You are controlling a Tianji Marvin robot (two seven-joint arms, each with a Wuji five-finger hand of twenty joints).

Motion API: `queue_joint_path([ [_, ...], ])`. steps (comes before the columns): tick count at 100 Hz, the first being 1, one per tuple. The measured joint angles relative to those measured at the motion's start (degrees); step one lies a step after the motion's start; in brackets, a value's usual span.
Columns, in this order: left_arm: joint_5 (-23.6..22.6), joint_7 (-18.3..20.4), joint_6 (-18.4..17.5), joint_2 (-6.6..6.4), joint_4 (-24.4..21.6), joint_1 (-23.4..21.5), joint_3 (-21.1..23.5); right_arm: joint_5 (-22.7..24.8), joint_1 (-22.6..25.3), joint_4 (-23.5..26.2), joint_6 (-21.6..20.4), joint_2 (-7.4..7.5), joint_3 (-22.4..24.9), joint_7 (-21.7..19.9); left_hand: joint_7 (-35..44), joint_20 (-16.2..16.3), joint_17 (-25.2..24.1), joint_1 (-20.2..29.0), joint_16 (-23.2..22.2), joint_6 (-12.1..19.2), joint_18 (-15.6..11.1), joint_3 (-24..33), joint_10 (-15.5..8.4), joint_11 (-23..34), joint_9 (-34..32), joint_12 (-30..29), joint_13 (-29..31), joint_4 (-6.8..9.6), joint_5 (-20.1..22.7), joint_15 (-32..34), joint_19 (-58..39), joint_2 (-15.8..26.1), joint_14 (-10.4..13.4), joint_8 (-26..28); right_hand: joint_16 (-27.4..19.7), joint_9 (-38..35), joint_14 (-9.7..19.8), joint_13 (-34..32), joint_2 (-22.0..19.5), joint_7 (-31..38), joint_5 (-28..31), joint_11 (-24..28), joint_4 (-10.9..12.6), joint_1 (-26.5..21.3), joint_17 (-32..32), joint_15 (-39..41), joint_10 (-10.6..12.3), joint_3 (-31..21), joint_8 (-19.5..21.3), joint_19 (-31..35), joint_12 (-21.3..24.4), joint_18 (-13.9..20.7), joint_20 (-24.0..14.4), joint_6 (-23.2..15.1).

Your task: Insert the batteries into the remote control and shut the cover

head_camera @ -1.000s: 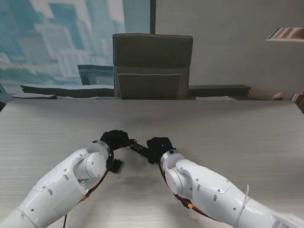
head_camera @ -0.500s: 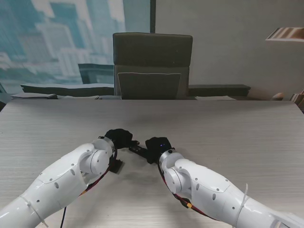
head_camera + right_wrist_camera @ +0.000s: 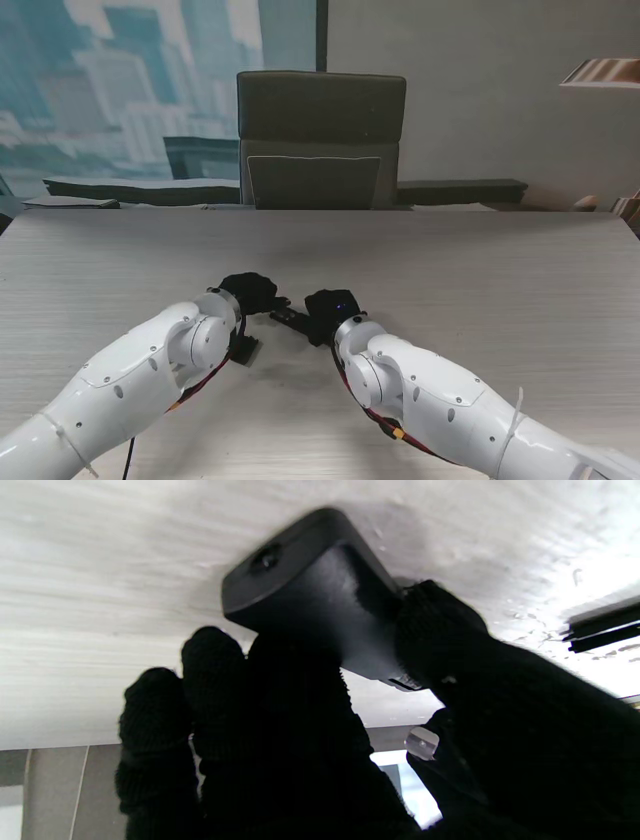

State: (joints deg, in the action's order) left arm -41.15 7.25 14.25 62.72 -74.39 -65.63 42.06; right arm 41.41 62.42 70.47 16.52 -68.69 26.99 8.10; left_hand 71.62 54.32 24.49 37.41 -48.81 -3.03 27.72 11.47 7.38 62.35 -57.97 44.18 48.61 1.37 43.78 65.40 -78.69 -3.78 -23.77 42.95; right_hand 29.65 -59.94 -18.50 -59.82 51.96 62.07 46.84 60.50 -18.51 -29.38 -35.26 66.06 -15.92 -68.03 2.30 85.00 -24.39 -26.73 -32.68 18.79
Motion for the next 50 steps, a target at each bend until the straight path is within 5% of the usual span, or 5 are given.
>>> queue_joint_path([
  [50, 0.44, -0.59, 0.39, 0.03, 0.13, -0.57, -0.66, 0.18, 0.25, 0.66, 0.11, 0.17, 0.07, -0.54, -1.96, -0.07, -1.12, 1.05, 0.66, -1.45, 0.02, 4.08, 0.00, -1.50, 0.66, -0.45, -0.15, -0.01, 0.00, -2.02, 0.00, -1.05, -0.01, -2.78, -0.01, 0.00, -0.01, 0.43, -0.06, 0.00, 0.01, 0.01, 0.00, -0.01, 0.35, 0.02, -0.01, 0.00, 0.02, 0.00, -0.08, -0.02, -0.02, 0.00],
])
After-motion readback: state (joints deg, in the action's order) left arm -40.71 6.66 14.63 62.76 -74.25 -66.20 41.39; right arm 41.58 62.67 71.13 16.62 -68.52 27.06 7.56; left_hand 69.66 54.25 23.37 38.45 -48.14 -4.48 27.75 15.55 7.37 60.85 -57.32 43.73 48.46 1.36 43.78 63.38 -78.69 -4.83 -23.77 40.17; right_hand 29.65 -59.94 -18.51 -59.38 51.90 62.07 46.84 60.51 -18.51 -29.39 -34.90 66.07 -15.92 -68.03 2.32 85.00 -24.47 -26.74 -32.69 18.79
